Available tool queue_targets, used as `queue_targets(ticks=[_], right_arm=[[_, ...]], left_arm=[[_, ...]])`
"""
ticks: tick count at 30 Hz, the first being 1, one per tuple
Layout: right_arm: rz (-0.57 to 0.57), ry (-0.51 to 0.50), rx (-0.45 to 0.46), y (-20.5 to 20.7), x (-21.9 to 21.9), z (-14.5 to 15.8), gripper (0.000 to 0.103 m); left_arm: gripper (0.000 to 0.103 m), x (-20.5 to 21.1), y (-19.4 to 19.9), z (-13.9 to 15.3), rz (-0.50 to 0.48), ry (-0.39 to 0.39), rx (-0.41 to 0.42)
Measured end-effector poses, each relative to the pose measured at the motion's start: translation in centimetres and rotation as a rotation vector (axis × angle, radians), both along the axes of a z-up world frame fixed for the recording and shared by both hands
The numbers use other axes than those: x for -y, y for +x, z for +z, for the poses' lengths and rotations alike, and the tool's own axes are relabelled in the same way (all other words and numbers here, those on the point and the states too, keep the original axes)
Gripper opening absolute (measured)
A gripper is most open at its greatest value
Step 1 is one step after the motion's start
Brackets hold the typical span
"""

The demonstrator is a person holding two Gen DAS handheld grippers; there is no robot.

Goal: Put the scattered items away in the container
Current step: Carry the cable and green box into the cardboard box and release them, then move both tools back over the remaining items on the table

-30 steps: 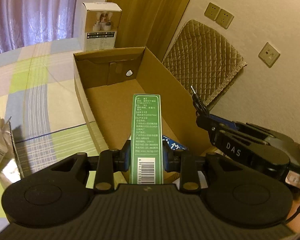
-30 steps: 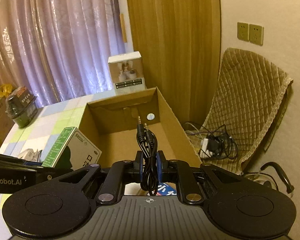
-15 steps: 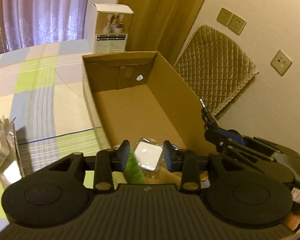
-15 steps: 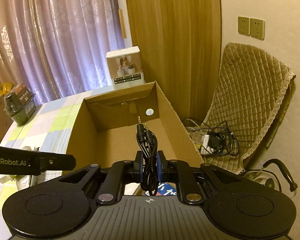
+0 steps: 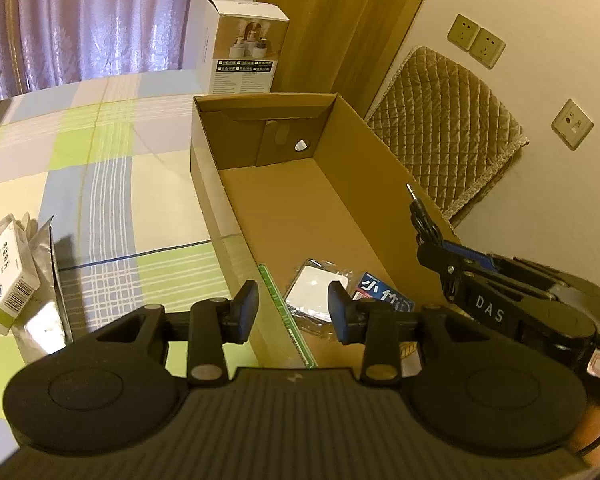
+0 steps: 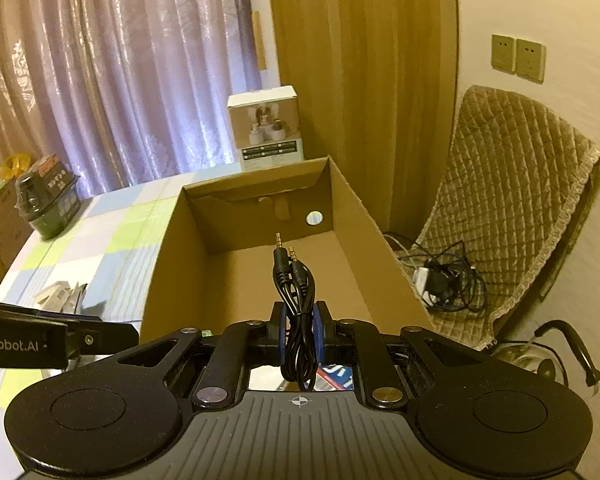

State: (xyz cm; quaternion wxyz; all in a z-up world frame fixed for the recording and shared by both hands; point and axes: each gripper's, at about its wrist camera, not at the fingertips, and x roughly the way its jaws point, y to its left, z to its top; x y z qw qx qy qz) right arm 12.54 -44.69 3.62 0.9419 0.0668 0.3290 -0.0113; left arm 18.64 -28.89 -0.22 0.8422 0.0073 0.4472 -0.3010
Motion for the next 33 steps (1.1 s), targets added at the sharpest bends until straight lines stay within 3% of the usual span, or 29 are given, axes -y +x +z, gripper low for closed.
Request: queue_targets(ticks=[9,25,26,27,28,33], right_arm=[[0.004,-0.009,0.003,0.9,-0.2,0.1,0.017],[-0.009,-0.005,0.013,-1.5,-1.5,1.0,0.017],[-0.006,-0.003,0.018,-1.6,-1.8,1.1,0.03],[-0.008,-0.001,0.027,-1.8,-2.0,1.2,0.08],[-0.015,-0.003,0.046,-2.2,-2.3,1.4,0.1],[0.028,-0.018,0.075,-2.9,-4.1,2.3,0.103]], left_arm=[[0.037,-1.4,0.0,-0.1,0.02,0.001,0.002],[0.047,-7.2,-1.9,-1.6,0.115,0.004,-0.042],[0.048,-7.7,-2.1,-1.6,0.122,0.006,-0.043],[0.048,-8.1,-2.3,-1.6,0.128,0.008,-0.044],[0.049,-8.7,-2.5,-1.7,0.136,0.008,-0.047],[0.051,-11.9,-3.2,-2.0,0.185,0.022,-0.054]])
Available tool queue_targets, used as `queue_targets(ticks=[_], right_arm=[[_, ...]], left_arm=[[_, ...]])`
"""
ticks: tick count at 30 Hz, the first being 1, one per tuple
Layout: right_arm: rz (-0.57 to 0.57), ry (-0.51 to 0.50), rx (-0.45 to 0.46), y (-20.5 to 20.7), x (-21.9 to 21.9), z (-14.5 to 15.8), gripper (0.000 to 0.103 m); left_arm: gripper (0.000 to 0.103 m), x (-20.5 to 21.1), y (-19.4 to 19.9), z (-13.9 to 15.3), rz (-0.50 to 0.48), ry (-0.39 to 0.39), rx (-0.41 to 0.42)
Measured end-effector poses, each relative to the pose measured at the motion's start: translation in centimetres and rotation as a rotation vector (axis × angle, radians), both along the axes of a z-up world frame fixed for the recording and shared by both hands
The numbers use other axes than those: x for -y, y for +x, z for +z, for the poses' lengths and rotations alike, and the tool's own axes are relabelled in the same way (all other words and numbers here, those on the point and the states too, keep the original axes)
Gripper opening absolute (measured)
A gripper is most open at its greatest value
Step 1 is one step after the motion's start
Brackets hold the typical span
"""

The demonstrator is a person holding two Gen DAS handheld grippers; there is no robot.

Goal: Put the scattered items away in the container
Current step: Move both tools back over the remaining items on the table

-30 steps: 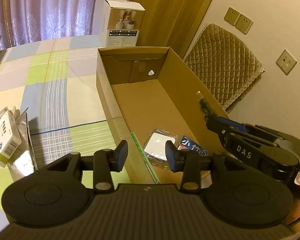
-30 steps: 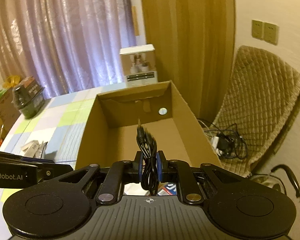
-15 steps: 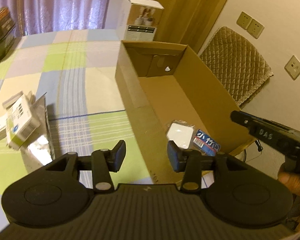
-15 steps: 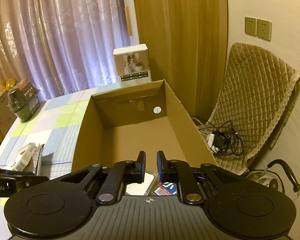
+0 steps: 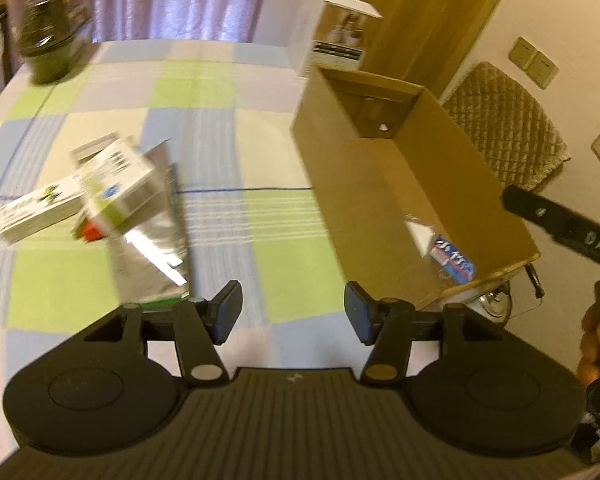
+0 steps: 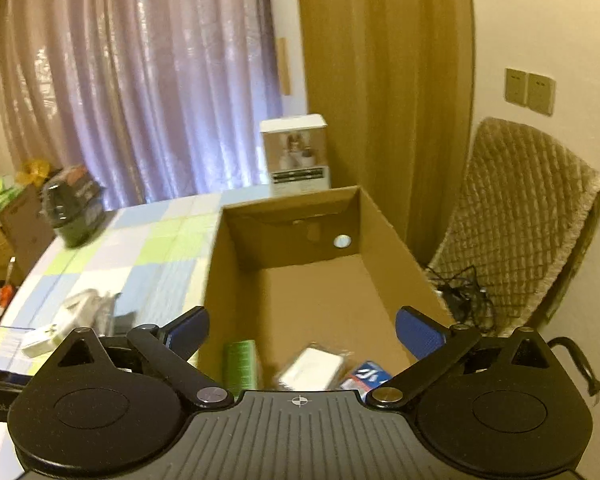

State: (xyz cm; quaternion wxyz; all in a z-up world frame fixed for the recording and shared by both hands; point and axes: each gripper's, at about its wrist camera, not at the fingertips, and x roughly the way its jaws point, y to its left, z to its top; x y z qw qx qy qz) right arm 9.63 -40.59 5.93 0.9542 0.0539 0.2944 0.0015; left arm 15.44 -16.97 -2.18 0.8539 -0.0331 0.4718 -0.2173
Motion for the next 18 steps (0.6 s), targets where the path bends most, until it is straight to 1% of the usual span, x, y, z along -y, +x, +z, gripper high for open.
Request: queue_targets(ticks=[3,4,5,6,9,13,15,18], right_arm=[[0.014,-0.001,0.005,-0.3,-1.1,0.2,0.103],[0.021,0.0,0.004,-0.3,-1.4,0.3,0.103],[0.03,0.002,0.002,-0.3,-1.8,0.3,0.103],[0.038,0.002,-0.001,-0.4,-2.3,0.3,0.103],[0.065,0.003,-0.002,-0.4,-3.8,0.4,0.103],[0.117,-0.004,0.001,-0.3,-6.0,0.6,0.103],[0.147,-0.008,0.006,-0.2,-7.3,0.8,0.103],[0.202,-0.023,0.01,0.0,-9.2,0.9,0.103]], left_arm=[[0.054,-2.4,-0.3,-0.2,0.038,0.013,-0.005],[0.056,-3.2,-0.4,-0.3,0.05,0.017,-0.006],[0.061,-4.0,-0.5,-0.3,0.063,0.022,-0.005],[0.062,-4.8,-0.5,-0.4,0.077,0.028,-0.003],[0.064,-7.1,-0.7,-0.5,0.118,0.04,-0.005],[0.068,-9.8,-0.7,-0.4,0.164,0.047,0.001],[0.075,-10.8,-0.7,-0.3,0.183,0.053,0.008],[0.079,-12.2,-0.7,-0.2,0.201,0.069,0.016]])
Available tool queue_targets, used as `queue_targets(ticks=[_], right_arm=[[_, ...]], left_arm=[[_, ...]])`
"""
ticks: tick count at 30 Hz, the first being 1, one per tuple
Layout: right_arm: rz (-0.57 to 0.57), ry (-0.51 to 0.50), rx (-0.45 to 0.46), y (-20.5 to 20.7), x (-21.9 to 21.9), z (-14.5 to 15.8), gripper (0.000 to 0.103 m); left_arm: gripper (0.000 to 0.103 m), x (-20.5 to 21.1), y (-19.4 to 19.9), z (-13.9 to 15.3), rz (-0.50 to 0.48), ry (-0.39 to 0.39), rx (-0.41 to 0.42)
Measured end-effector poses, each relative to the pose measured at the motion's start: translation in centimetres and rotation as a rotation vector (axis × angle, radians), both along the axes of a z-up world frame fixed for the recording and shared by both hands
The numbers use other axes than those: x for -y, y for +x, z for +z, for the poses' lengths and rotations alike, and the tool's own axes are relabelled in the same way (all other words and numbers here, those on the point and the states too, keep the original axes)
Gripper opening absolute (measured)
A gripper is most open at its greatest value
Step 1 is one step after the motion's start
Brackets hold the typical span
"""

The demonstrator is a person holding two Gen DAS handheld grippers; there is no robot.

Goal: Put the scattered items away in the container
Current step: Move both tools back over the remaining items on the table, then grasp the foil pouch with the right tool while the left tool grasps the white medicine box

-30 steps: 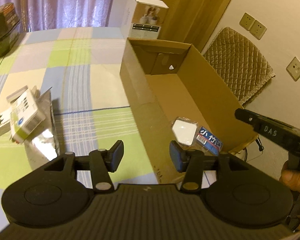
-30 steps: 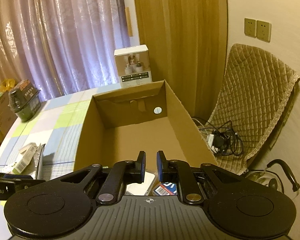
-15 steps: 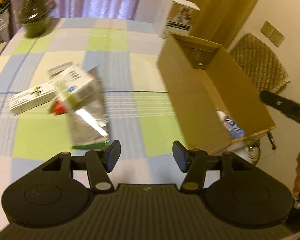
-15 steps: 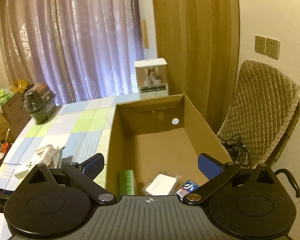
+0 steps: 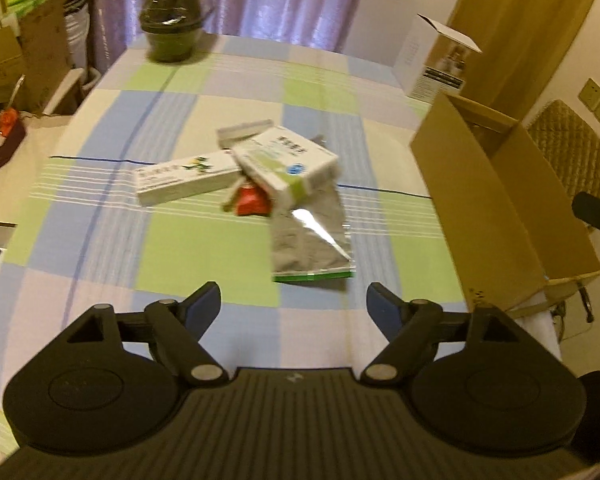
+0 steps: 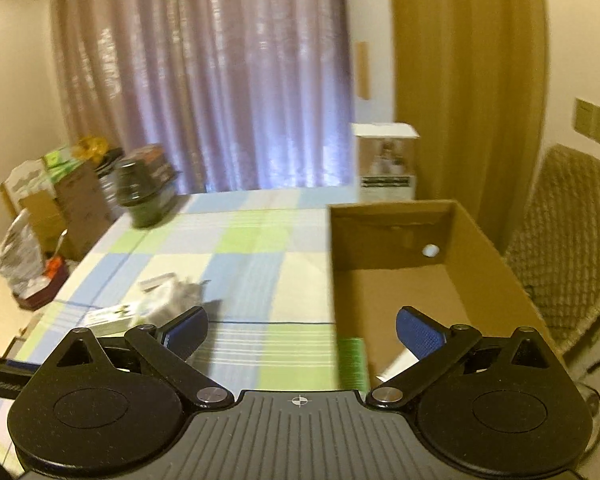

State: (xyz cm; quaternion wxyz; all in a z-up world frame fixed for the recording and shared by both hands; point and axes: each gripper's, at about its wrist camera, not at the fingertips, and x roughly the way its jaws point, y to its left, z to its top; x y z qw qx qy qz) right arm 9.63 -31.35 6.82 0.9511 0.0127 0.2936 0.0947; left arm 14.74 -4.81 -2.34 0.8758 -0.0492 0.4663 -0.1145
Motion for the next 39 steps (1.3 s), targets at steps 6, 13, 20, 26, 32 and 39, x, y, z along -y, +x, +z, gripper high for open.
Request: queue_targets(ticks=[6,13,20,26,32,39], right_arm=[[0.102,-0.059,-0.007,0.6,-3.9,-0.9,0.103],[0.213,-0.108,-0.064,1.0,-7.7,-4.0,0.103],[0.294,-0.115,-0.172,2.9,-11.3,-9.1,0.103],[0.288,-0.089,-0.232,6.1,-13.8,-12.3,0.103],[0.245,-0.067,-0.272,9.3,-14.9,-14.7,0.103],[0.225,-0.091,-0.276,12.4,-16.7,-16.8,0.103]], left_arm=[[0.088,-2.1,0.6,-0.2,0.035,0.0,-0.001],[0.092,-3.3,2.3,-0.7,0.045,0.011,-0.006],[0.093,-5.1,3.9,-2.5,0.081,0.011,-0.038],[0.093,-6.9,5.4,-3.9,0.097,0.012,-0.058],[0.093,-7.6,7.4,-5.6,0.086,0.021,-0.073],[0.093,-8.3,8.8,-7.1,0.099,-0.005,-0.084]])
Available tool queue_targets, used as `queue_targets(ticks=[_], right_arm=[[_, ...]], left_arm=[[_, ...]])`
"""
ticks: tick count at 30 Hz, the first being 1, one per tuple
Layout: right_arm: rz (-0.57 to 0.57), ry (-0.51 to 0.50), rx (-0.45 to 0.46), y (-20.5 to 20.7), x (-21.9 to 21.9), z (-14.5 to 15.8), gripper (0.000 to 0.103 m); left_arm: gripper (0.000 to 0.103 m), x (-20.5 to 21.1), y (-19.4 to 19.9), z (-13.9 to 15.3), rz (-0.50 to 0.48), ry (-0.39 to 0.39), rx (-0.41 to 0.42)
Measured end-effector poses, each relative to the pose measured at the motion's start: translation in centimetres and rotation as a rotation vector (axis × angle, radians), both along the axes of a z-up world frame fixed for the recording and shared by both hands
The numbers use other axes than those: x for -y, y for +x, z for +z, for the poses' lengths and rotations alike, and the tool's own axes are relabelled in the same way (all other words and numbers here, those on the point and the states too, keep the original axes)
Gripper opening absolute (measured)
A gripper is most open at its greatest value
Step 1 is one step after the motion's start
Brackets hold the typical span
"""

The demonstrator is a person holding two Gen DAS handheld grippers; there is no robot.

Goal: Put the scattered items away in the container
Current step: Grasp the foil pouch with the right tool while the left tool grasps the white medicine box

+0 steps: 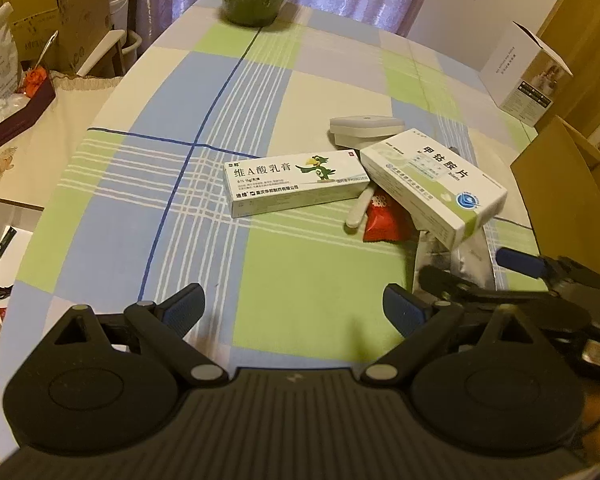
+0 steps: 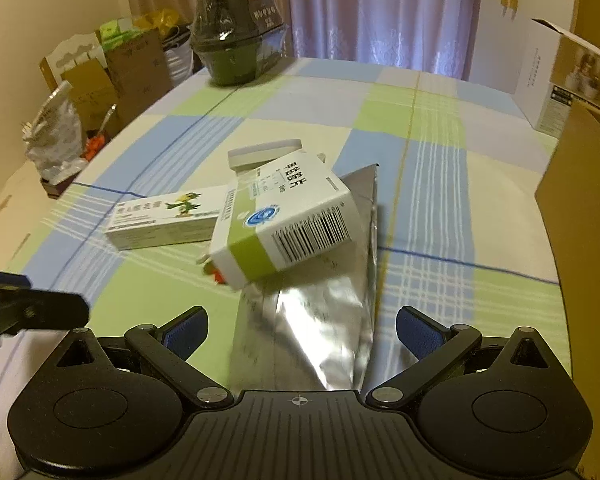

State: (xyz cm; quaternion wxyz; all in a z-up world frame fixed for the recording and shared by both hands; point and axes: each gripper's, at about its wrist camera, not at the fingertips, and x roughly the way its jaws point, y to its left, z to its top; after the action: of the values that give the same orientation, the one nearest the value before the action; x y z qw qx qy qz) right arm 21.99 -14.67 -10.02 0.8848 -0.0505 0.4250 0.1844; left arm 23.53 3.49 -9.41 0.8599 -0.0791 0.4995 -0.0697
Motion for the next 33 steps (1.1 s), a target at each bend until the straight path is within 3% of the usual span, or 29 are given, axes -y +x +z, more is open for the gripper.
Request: queue_targets(ticks=[3,4,5,7,9,18,22,26,32,33], right_arm=[[0.011,-0.017,-0.007,0.8,-0.4,-0.6,0.103],[0.015,-0.034,-0.003,0.9,-0.5,-0.7,0.098],[0.028,-0.037,-0.011,1.1,-0.5,-0.9,0.073],[0.038,-0.032,-0.026,1.1,-0.2,-1.1,0.071],[0.052,-0.043,-0.019,0.8,0.1,-1.1,0.062],[0.081,-0.037,-0.064,-4.1,3.2,-0.3,0.06],[0.01,-0.03,-0.07,-6.9,6.2,0.0,0.06],[-0.09,0.0,-0.064,-7.5,9.0,0.1,0.06],[-0.092,0.026,-0.056,-6.4,10.2,0.3,0.061],[-0.094,0.029,-0.053,-6.2,10.3,0.3,0.066]], left_arm=[[0.093,0.0,0.3,-0.5,-0.003,-0.006,-0.002],[0.093,0.0,0.4,-0.6,-0.003,-0.007,-0.004],[0.093,0.0,0.4,-0.8,-0.001,-0.01,-0.006],[0.093,0.0,0.5,-1.1,0.005,-0.013,-0.011],[0.094,0.0,0.4,-1.3,0.008,-0.015,-0.015],[0.093,0.4,-0.7,-0.4,-0.004,-0.011,-0.003],[0.094,1.5,-0.5,0.3,-0.046,0.008,0.012],[0.094,4.1,0.8,0.6,-0.164,0.087,0.059],[0.094,8.0,3.9,-0.8,-0.432,0.271,0.128],[0.094,8.4,4.5,-1.1,-0.475,0.294,0.138]])
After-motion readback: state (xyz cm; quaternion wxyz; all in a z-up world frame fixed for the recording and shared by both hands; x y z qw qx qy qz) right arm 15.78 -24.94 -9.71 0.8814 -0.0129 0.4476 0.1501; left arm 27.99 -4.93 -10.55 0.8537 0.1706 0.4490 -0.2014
